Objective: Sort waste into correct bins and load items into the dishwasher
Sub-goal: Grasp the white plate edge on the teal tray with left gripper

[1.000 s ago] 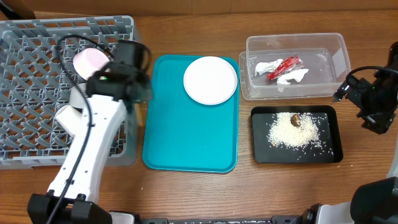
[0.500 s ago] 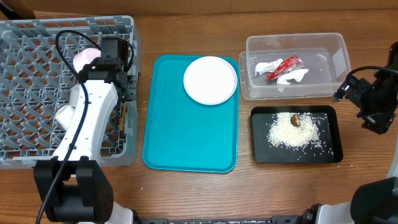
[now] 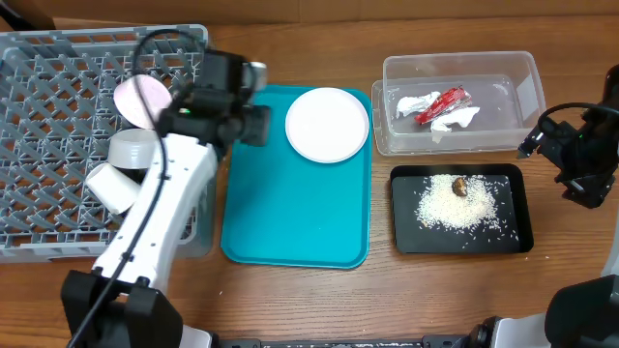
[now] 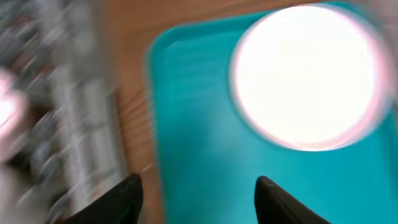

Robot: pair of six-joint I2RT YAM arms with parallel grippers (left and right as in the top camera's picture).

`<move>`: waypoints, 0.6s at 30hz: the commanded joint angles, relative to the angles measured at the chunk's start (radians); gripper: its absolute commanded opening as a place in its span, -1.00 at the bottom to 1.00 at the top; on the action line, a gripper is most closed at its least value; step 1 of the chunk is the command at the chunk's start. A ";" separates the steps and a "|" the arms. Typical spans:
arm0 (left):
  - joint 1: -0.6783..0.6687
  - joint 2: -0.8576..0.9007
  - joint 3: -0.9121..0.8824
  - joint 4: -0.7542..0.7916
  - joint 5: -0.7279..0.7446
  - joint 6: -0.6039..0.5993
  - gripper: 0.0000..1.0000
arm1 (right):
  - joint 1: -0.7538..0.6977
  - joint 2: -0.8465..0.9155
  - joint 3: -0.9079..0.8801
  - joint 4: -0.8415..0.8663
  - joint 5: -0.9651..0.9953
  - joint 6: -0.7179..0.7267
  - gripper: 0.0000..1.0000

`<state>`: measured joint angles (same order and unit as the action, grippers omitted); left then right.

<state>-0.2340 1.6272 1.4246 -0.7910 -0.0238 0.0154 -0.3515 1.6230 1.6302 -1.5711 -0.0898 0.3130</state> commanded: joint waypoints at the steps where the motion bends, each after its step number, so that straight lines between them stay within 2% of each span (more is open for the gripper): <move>1: -0.118 0.036 0.014 0.048 0.077 0.129 0.43 | 0.003 -0.011 0.008 0.002 -0.003 -0.005 1.00; 6: -0.217 0.143 0.014 0.118 0.076 0.213 0.54 | 0.003 -0.011 0.008 0.003 -0.003 -0.005 1.00; 11: -0.267 0.270 0.014 0.197 0.077 0.222 0.68 | 0.003 -0.011 0.008 0.003 -0.003 -0.005 0.99; 18: -0.286 0.418 0.014 0.227 0.073 0.255 0.65 | 0.003 -0.011 0.008 0.006 -0.010 -0.006 1.00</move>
<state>-0.5156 1.9903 1.4281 -0.5594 0.0422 0.2337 -0.3519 1.6230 1.6302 -1.5703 -0.0906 0.3134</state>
